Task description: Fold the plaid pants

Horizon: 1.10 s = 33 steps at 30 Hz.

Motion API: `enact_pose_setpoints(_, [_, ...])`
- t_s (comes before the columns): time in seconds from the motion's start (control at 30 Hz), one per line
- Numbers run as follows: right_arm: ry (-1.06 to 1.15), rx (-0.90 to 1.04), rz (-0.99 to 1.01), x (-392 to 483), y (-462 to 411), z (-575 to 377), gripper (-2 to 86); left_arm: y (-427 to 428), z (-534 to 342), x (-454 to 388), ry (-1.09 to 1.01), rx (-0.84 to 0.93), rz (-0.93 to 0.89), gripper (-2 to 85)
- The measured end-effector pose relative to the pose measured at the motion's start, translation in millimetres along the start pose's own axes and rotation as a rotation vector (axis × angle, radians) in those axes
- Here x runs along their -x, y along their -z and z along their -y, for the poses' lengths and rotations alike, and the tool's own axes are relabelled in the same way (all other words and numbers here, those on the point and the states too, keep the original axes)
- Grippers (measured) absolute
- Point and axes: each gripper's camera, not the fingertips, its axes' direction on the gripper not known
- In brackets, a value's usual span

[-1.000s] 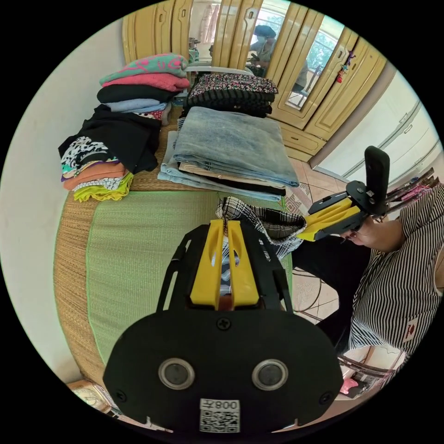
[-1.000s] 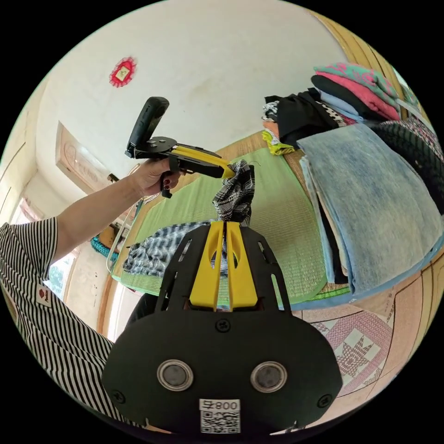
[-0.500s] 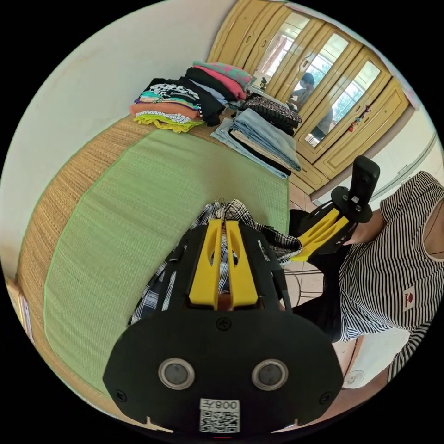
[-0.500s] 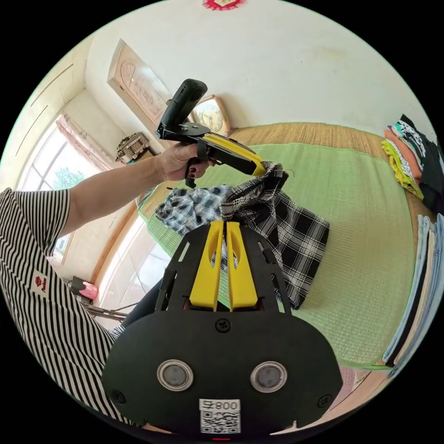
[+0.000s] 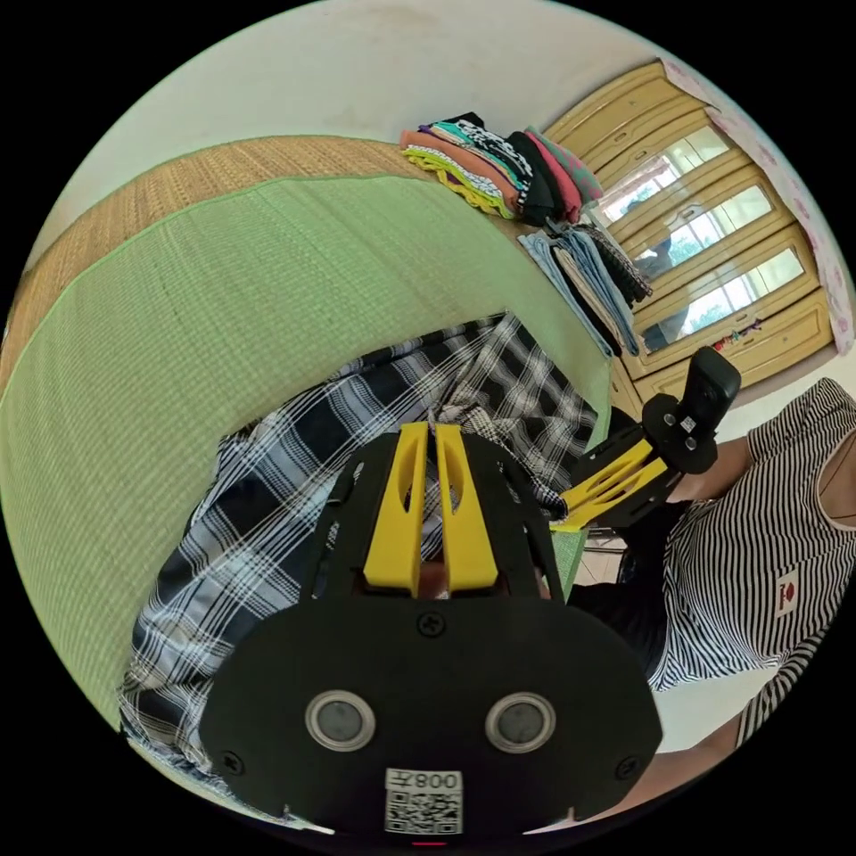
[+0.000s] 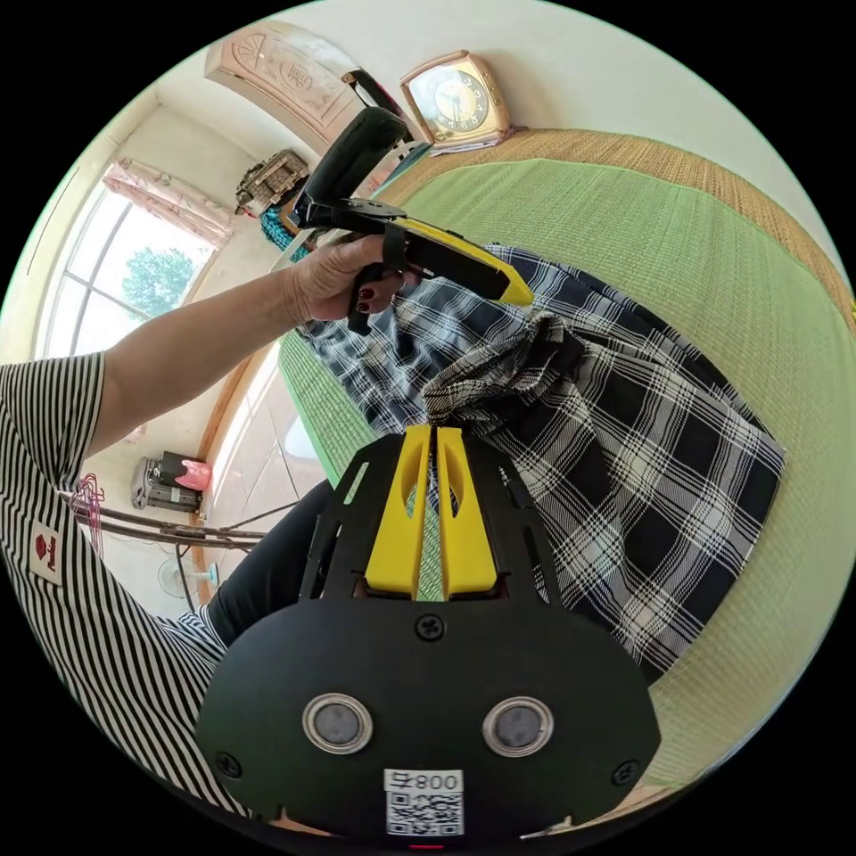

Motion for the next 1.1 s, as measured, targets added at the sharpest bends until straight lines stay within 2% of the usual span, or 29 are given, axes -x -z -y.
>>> enact_pose_setpoints(0.1, [0.005,0.045,0.013,-2.1,-17.7,17.0,1.6,25.2,-28.8,11.2,0.085,-0.107,-0.037,0.9])
enact_pose_setpoints(0.2, [0.024,0.059,-0.003,-0.4,-29.0,31.5,2.4,39.4,-49.5,-9.8,0.036,-0.185,-0.122,0.8])
enact_pose_setpoints(0.33, [0.073,0.093,-0.06,5.7,-39.7,48.7,4.2,32.2,-59.7,-41.9,-0.044,-0.091,-0.109,0.4])
enact_pose_setpoints(0.43, [0.113,0.112,-0.077,9.5,-44.7,60.5,6.3,30.7,-65.1,-45.9,-0.022,-0.002,0.039,0.3])
enact_pose_setpoints(0.57, [0.113,0.099,-0.077,8.2,-41.4,72.7,7.0,54.3,-88.9,-37.0,0.076,-0.031,0.179,0.1])
enact_pose_setpoints(0.77, [0.032,0.002,0.002,-14.3,-13.5,90.0,5.9,84.2,-124.6,-30.1,0.16,-0.109,0.192,0.0])
enact_pose_setpoints(0.87, [0.035,0.03,0.006,-25.1,-12.7,100.8,5.4,95.7,-127.1,-41.6,0.112,-0.17,0.108,0.1])
enact_pose_setpoints(0.93, [0.017,0.018,-0.025,-34.4,-9.3,104.3,4.4,91.4,-124.9,-50.5,0.059,-0.136,0.064,0.1])
enact_pose_setpoints(1.1, [-0.078,-0.002,-0.143,-74.2,-5.7,128.5,1.2,74.1,-135.4,-62.7,0.04,0.012,0.194,0.1])
